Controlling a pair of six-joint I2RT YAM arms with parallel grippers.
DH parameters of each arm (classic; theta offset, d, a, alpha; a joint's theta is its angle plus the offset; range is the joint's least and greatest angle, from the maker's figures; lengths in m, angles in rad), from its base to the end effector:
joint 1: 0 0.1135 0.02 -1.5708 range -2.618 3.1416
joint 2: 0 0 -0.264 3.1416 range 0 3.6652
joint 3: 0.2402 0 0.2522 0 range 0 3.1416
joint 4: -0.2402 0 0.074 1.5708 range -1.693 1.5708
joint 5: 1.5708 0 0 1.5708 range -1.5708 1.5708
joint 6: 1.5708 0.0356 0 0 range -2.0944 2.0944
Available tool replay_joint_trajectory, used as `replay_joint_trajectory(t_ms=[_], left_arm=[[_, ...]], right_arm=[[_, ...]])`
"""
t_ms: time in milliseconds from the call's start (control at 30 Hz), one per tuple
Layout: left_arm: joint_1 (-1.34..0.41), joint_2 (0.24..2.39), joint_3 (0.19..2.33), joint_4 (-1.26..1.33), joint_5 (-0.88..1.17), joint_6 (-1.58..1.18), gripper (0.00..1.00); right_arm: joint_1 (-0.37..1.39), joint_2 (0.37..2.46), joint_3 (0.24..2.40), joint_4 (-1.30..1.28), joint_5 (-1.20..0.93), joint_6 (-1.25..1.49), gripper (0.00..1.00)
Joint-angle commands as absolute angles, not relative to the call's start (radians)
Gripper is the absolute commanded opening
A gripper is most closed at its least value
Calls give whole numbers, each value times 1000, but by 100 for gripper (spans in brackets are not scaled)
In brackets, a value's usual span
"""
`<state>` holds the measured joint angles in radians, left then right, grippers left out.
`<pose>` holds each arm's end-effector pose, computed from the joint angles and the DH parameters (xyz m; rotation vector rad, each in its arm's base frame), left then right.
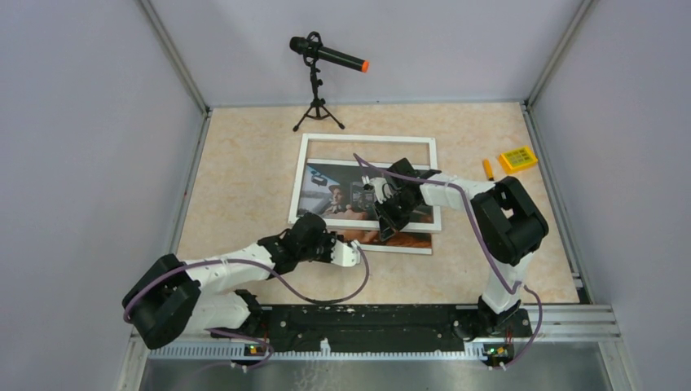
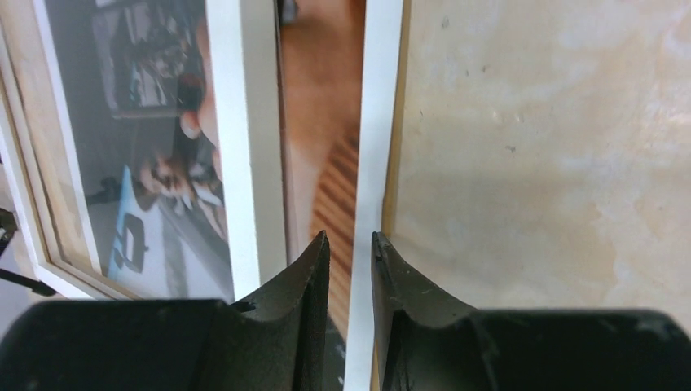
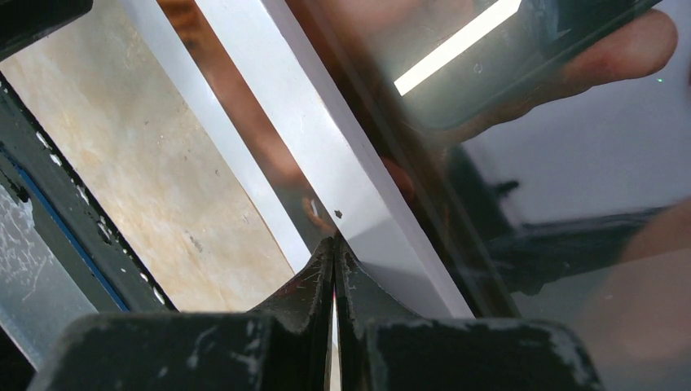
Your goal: Take the photo out of the frame
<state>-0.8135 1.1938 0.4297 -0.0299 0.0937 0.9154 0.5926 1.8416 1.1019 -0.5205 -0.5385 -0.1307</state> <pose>0.1473 -0.1606 0.1547 1.8253 1.4978 -0.0613 0.2751 0.2073 0.1475 -1.1196 2.6130 0.8647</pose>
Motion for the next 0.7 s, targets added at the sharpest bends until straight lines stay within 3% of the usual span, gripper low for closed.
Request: replay_joint_trajectory(t_ms=[0, 167, 367, 667], left_arm=[[-815, 1205, 484, -43, 175, 906, 30], [-813, 1247, 507, -34, 173, 886, 30], [-813, 1271, 506, -47, 204, 905, 38], [-813, 1339, 534, -20, 155, 869, 35]], right_arm=[[597, 1912, 1078, -523, -401, -188, 0], [596, 1914, 1081, -524, -401, -190, 0], [596, 1920, 1085, -525, -402, -195, 0], [597, 1916, 1075, -528, -397, -209, 0]])
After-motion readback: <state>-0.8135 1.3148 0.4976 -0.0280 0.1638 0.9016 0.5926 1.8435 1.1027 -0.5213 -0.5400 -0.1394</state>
